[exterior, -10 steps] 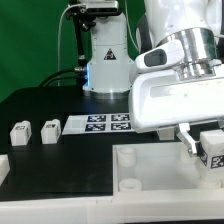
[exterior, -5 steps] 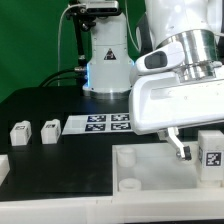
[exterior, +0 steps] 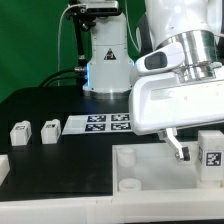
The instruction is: Assemble one leg
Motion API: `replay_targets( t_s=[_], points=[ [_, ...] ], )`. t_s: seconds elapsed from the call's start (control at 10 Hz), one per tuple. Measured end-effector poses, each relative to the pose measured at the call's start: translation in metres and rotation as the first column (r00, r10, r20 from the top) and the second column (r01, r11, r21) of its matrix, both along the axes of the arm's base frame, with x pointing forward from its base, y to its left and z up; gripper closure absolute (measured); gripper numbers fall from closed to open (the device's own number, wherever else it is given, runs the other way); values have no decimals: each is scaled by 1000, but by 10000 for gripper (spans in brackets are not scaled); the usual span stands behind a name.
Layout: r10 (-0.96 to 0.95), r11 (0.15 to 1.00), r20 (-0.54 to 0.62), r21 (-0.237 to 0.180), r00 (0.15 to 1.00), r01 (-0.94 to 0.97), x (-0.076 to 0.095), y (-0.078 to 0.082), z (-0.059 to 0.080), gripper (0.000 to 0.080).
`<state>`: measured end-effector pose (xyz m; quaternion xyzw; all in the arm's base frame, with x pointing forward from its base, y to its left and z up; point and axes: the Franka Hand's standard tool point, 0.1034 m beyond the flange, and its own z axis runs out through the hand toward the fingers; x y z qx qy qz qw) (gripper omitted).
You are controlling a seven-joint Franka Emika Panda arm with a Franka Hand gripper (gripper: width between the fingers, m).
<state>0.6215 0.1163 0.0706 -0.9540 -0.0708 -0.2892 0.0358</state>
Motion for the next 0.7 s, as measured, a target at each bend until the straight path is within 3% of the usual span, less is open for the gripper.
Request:
replay_targets(
  t_s=[0.3,0.5,0.7],
  points=[
    [-8,1000,-39,10,999,8,5,0,30,150],
    [-10,1000,-64,13,998,11,9,-3,36,150],
    [-6,1000,-174,22,985,10,12,4,38,150]
  ],
)
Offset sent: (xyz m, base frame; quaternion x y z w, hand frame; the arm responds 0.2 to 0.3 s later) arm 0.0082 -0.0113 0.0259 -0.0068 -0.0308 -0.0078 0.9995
